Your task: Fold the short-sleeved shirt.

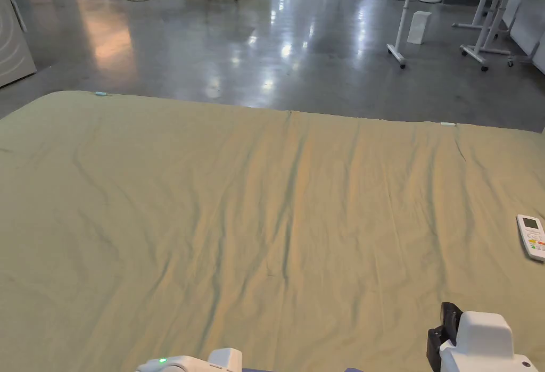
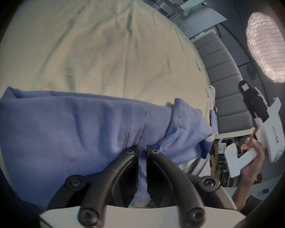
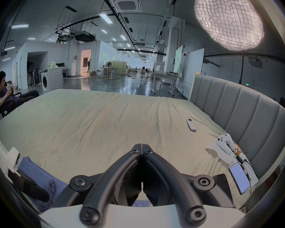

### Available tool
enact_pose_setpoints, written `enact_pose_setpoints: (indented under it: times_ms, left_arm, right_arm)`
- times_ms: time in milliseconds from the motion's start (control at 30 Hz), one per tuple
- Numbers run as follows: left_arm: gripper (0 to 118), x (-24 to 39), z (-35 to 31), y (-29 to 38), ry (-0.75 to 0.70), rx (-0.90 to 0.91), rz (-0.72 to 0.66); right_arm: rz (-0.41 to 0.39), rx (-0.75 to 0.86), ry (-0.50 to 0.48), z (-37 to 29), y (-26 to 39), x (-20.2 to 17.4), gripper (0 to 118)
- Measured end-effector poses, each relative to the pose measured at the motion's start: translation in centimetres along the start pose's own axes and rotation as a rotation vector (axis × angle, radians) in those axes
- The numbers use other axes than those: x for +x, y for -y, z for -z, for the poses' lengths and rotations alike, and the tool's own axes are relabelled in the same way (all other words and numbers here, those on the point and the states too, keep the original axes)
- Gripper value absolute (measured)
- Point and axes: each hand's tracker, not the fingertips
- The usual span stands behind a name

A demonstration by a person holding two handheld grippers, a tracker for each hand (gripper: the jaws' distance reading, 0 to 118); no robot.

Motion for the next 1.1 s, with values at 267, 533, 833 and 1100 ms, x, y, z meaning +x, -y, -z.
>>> enact_pose_setpoints:
  times_ms: [267,533,833,1100]
  left_arm:
    - [15,-5.2,-8.5,-1.9,0.034,0.154,-0.016]
    - [65,-14.8,-11.8,-1.8,-0.012,0.157,-0.088]
    - [65,-20.6,-8.5,-0.6,0.302,0.149,-0.260]
    - [19,-17.7,-7.7,0.1,0.303,0.121,-0.177]
  right_arm:
    - [-0.007,0.022,-0.014,0.0,-0.5,-0.3,0]
    - [-0.001,0.053,-0.018,0.1,-1.3,-0.6,0]
    - [0.012,0.041,-0.018,0.3,-1.2,-0.8,0]
    - [0.005,0.030,-0.015,0.2,-1.2,-1.1,0]
